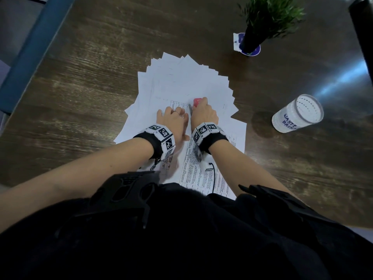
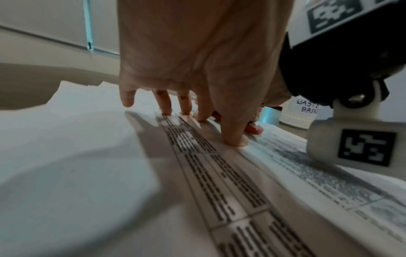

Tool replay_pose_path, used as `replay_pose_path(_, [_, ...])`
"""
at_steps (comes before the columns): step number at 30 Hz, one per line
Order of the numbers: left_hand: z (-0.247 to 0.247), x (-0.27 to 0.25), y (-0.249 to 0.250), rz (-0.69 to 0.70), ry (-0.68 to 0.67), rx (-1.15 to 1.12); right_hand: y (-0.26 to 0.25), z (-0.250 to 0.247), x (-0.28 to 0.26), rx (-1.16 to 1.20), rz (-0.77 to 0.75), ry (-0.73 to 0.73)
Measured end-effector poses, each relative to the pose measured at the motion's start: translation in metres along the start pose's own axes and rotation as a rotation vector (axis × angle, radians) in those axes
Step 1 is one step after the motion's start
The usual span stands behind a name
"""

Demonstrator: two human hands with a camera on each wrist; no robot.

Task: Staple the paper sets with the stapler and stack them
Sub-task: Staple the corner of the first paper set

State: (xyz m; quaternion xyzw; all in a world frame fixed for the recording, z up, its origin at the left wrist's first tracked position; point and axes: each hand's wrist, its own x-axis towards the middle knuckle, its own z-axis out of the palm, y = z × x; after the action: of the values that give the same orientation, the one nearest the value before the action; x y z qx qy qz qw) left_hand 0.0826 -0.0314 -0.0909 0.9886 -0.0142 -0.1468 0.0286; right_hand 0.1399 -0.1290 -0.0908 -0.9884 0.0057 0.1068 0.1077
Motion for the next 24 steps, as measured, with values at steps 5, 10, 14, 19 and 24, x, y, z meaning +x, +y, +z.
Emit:
replay_pose_path(5, [0.002, 0.001, -0.003, -0.004, -0.017, -0.048, 0.004, -0.002, 0.002, 0.002, -0.041, -0.027])
replay_pose_path(10, [-0.001, 0.000, -0.007, 0.048, -0.054, -0.074, 0.026, -0.001, -0.018, 0.005, -0.066, -0.049])
replay_pose_path(14, [-0.004, -0.001, -0.007, 0.043, -0.091, -0.106, 0.052, -0.002, -0.038, 0.079, -0.052, -0.042])
replay_pose_path(19, [-0.010, 0.001, -0.009, 0.052, -0.116, -0.158, 0.064, -0.010, -0.039, 0.190, -0.063, 0.012])
replay_pose_path(24, [-0.016, 0.011, -0.016, -0.046, -0.036, -0.452, 0.067, -0.019, -0.018, 0.056, 0.010, -0.018])
